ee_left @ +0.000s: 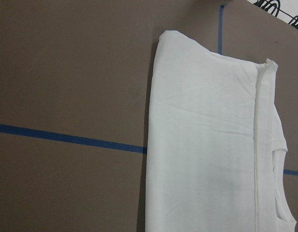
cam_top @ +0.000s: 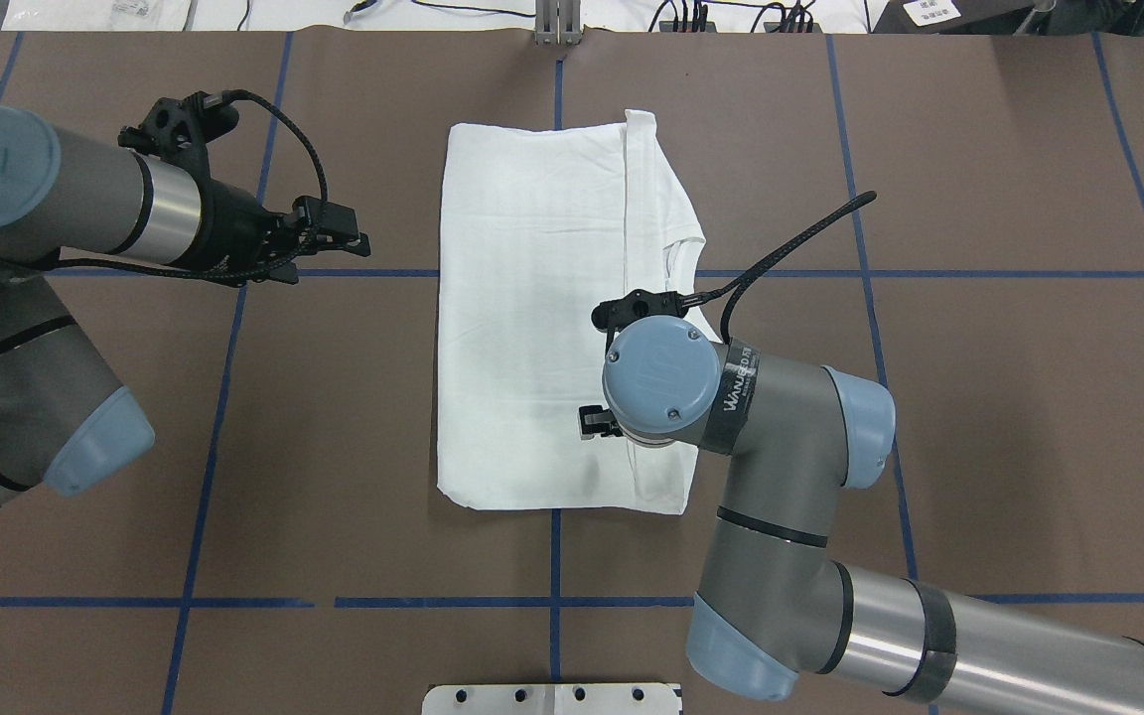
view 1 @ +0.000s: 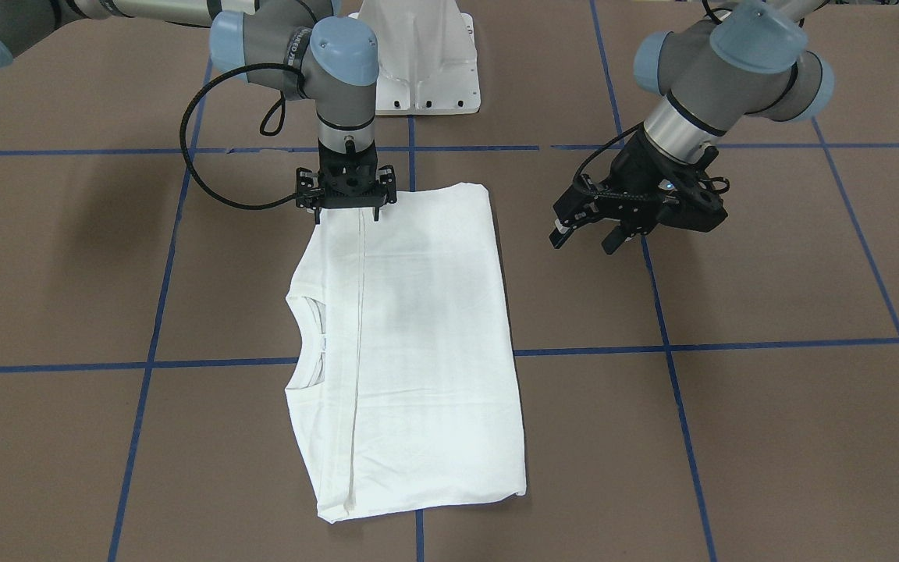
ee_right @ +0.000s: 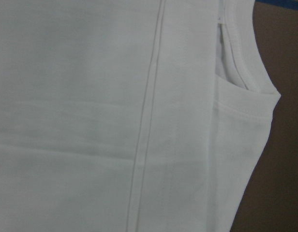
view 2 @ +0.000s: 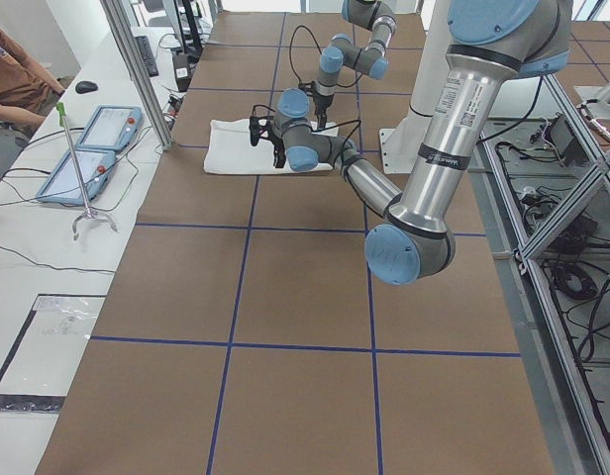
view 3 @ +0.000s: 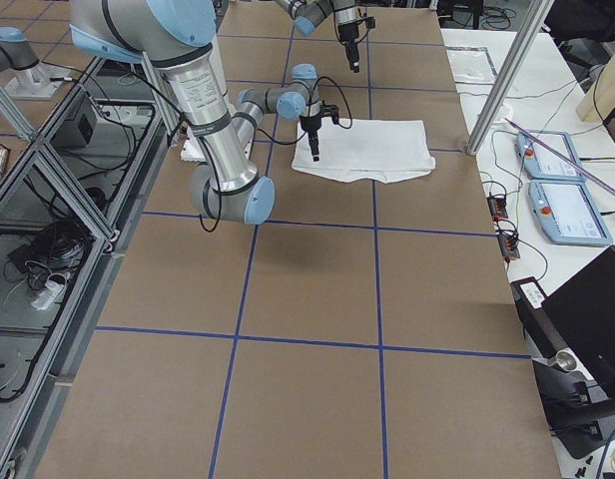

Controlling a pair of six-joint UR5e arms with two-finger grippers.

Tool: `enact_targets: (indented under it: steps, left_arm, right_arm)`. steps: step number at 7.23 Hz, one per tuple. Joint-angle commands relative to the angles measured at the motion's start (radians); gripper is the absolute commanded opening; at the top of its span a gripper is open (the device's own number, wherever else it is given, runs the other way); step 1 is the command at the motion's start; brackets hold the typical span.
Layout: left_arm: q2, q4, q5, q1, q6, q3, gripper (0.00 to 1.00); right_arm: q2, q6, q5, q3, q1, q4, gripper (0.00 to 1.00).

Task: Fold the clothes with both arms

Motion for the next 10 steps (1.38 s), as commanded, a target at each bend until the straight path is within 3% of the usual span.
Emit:
enact_targets:
  steps: [1, 10]
  left_arm:
    - [0.001, -0.005, 0.000, 0.019, -0.002, 0.006, 1.00]
    - [-0.016, -0.009, 0.001, 0.046, -0.005, 0.046, 1.00]
  right_arm:
    - [0.001, -0.019, 0.003, -0.034, -0.011, -0.003, 1.00]
    - [-0.022, -0.109, 0.010, -0.022, -0.008, -0.067, 1.00]
